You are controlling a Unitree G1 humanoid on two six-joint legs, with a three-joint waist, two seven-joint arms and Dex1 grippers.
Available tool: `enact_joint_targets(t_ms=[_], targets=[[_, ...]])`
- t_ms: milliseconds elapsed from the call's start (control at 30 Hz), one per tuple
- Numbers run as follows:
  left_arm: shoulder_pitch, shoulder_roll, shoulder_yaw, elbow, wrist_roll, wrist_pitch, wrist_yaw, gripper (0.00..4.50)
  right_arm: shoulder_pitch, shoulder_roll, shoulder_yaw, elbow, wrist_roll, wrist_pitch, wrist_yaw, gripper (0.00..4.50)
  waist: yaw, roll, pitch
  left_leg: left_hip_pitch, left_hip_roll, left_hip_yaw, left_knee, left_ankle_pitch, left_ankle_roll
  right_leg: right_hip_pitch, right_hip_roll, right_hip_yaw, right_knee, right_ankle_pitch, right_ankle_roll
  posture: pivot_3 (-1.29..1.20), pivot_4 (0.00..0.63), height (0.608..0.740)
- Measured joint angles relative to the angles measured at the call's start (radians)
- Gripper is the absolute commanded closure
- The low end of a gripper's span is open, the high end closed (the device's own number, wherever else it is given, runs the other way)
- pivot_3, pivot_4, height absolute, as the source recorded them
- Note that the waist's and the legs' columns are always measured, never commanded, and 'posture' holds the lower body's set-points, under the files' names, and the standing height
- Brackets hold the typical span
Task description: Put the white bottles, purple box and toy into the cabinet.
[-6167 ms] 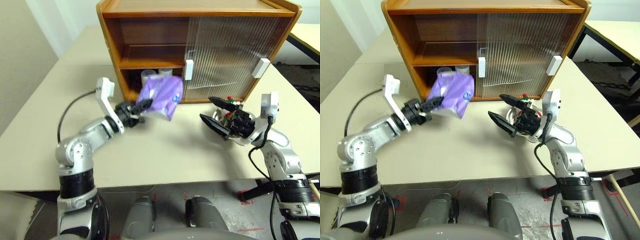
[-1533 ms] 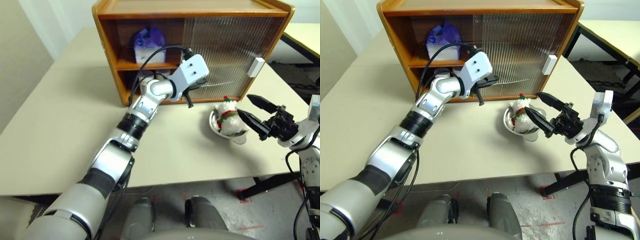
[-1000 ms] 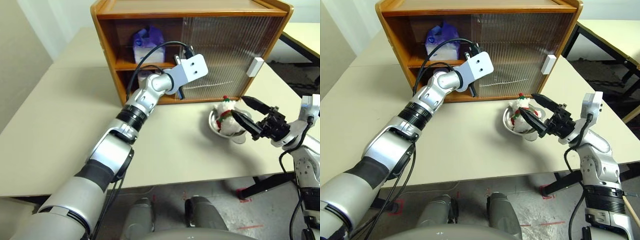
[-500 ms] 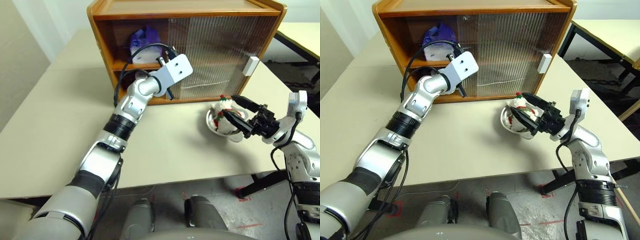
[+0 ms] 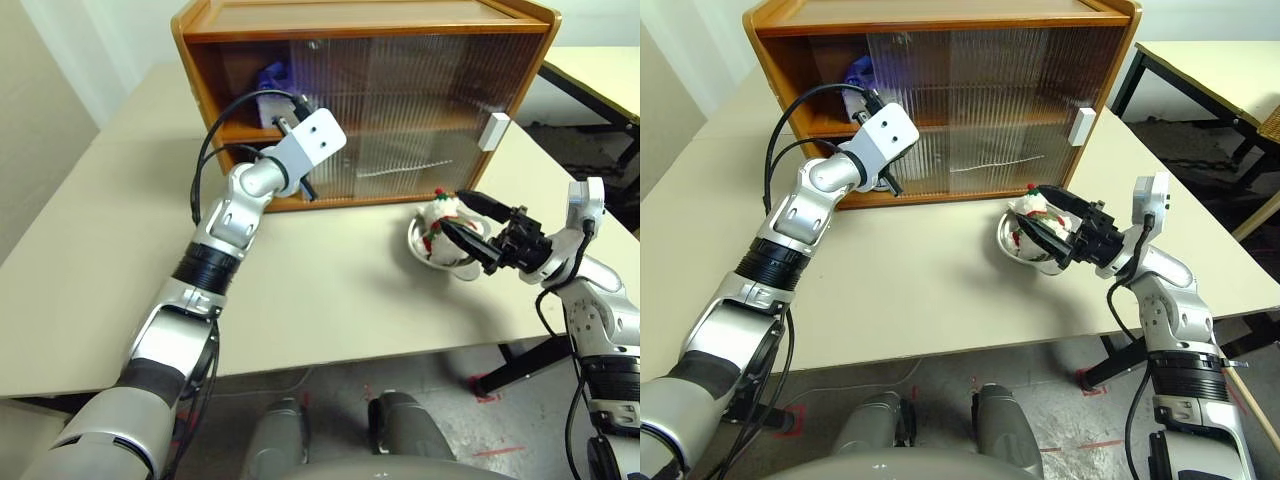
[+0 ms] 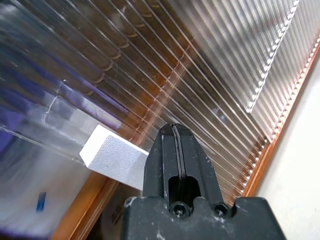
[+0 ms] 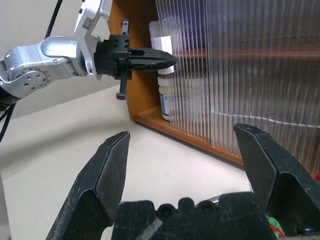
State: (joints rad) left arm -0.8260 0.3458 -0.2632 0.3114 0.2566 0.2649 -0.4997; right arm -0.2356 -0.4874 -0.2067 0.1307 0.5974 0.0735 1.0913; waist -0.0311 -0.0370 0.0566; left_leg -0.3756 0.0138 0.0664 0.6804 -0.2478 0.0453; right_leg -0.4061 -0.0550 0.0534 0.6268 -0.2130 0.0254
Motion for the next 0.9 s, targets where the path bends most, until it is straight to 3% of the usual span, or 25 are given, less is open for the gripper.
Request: enact_joint_targets(t_ms=[333, 567, 900], targets=[[0.065, 0.076, 0.054, -0.099, -0.007, 0.071, 0.001, 4.5, -0.036, 0.012, 0.014, 0.04, -0.008, 0.0, 0.024, 0.02, 0.005, 0.0, 0.0, 0.003, 0.001, 0.0, -0.001, 0.0, 0.0, -0.001, 0.004, 0.005, 0.001, 0.001, -0.001, 0.17, 0.007, 0.74], [0.107, 0.146, 0.109, -0.14, -0.01, 0.123, 0.006, 4.5, -0.055, 0.012, 0.023, 0.071, -0.009, 0.0, 0.042, 0.02, 0.04, 0.0, 0.0, 0.003, 0.002, 0.0, -0.001, 0.0, 0.0, -0.001, 0.004, 0.004, 0.001, 0.002, -0.002, 0.19, 0.005, 0.74], [0.158, 0.164, 0.133, -0.253, -0.018, 0.189, 0.005, 4.5, -0.08, 0.012, 0.027, 0.103, -0.011, -0.001, 0.074, 0.02, 0.077, -0.001, 0.0, 0.001, 0.003, 0.002, -0.002, -0.001, -0.002, -0.003, 0.004, 0.004, -0.001, 0.0, -0.005, 0.2, 0.003, 0.74]])
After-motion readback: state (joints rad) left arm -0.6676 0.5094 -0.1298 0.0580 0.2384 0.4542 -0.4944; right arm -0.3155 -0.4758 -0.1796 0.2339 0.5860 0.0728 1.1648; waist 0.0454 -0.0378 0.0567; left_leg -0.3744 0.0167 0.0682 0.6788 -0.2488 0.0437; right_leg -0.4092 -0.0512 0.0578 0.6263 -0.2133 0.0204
